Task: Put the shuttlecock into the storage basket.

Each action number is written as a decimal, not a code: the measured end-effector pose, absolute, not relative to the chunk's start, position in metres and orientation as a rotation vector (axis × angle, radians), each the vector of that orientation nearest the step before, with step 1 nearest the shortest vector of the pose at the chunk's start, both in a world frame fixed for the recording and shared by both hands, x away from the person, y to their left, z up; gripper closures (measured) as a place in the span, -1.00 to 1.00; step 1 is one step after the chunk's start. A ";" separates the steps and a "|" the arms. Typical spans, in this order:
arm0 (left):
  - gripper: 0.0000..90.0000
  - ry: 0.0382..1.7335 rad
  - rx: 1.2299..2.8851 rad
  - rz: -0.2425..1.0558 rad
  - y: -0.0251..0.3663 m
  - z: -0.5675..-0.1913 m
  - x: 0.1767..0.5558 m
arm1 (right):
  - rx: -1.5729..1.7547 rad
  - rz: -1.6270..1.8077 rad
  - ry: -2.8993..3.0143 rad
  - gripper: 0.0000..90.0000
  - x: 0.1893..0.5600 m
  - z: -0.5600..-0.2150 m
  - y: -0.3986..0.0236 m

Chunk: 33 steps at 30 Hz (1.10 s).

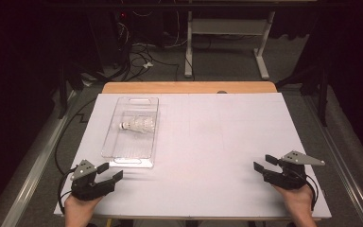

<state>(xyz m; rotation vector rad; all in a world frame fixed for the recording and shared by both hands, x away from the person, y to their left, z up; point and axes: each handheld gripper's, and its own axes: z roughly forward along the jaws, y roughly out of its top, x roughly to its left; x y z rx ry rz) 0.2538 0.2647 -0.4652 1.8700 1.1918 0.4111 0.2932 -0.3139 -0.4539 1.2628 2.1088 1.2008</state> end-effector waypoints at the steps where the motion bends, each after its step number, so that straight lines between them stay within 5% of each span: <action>1: -0.24 1.192 1.868 0.411 0.265 -0.465 0.254 | 1.264 1.204 2.106 -0.10 0.293 -0.454 -0.315; 33: -0.23 1.189 1.877 0.417 0.265 -0.465 0.255 | 1.362 1.191 2.023 -0.22 0.292 -0.464 -0.333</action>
